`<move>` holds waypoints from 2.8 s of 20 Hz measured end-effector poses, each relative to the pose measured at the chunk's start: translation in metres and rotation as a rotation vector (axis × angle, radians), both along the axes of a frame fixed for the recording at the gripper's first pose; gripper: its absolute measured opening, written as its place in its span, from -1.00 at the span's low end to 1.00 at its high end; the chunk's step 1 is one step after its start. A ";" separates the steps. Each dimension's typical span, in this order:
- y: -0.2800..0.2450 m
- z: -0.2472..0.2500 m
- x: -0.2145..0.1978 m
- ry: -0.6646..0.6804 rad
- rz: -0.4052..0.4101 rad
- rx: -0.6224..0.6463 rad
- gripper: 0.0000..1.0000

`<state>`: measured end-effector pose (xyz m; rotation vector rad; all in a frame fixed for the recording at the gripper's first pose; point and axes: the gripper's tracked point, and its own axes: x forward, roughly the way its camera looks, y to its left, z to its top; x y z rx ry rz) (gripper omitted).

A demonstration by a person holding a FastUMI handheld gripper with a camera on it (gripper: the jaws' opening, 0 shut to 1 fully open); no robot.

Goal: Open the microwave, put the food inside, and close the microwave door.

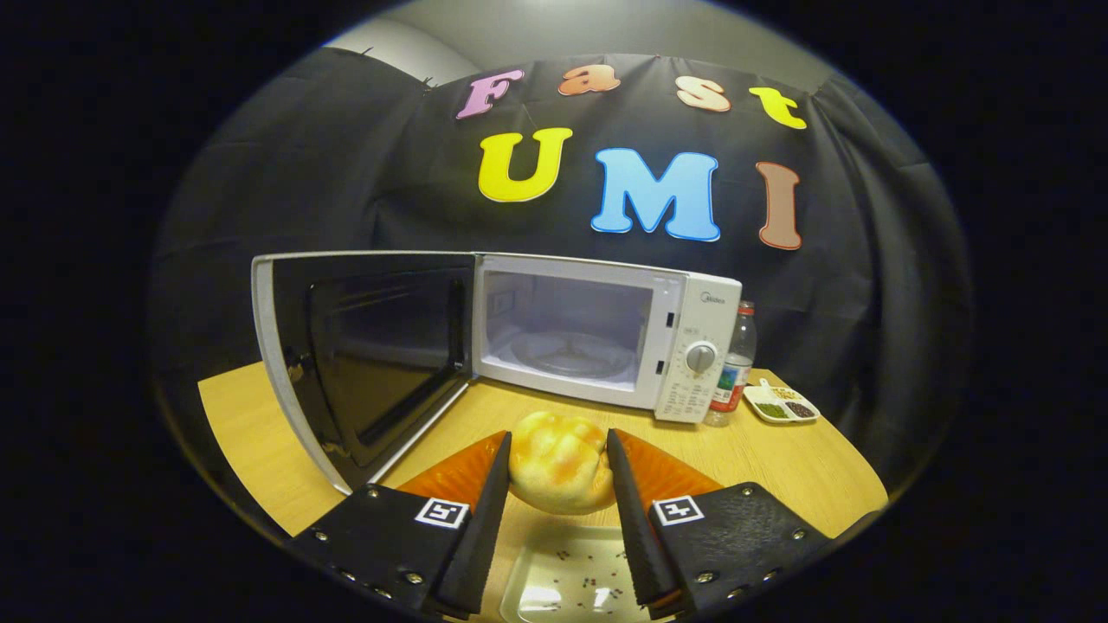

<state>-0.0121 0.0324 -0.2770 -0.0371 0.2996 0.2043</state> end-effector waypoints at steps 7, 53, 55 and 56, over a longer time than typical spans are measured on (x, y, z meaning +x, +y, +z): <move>0.031 0.012 0.082 -0.017 0.028 -0.195 0.26; 0.094 0.073 0.105 -0.178 0.298 0.001 0.61; 0.100 0.108 0.053 -0.227 0.357 0.091 0.60; 0.107 0.123 0.027 -0.242 0.398 0.137 0.60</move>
